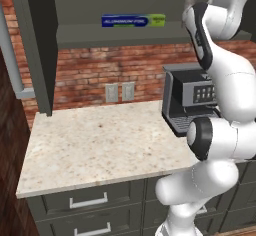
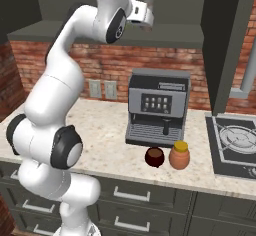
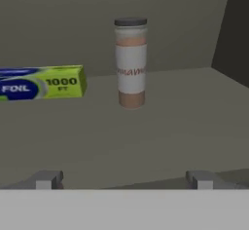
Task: Pick the cinnamon and honey bottle from the cabinet and place them next to the mug.
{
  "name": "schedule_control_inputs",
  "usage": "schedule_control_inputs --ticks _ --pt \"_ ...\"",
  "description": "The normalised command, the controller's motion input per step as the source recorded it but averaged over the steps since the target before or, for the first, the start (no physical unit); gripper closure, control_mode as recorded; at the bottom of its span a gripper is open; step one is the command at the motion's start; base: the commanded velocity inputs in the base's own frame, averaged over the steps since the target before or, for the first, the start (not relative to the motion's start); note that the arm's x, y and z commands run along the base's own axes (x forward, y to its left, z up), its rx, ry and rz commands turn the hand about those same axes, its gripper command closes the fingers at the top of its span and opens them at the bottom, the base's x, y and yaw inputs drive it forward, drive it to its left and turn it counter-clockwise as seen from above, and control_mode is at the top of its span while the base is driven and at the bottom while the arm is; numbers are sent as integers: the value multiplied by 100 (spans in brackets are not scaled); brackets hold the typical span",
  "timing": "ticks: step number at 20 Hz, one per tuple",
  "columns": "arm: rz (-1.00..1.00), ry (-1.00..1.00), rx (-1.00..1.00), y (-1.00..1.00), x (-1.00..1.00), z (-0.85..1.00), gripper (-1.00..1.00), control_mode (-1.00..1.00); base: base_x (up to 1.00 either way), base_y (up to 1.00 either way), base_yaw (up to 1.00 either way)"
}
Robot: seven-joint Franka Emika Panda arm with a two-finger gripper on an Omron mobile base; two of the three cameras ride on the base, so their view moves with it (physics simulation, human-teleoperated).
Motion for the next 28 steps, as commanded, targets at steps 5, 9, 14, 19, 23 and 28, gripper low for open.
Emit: schedule_control_inputs --ticks 5,9,14,19,23,28 --pt "0 0 0 -18 47 -1 -100 -100 0 0 0" --pt "0 0 0 1 33 0 -100 -100 0 0 0" --pt "0 0 0 0 43 0 -100 -100 0 0 0" --pt "0 0 0 0 50 0 -100 -100 0 0 0" --pt "0 0 0 0 38 0 -100 -100 0 0 0" --pt "0 0 0 -1 18 0 -100 -100 0 0 0"
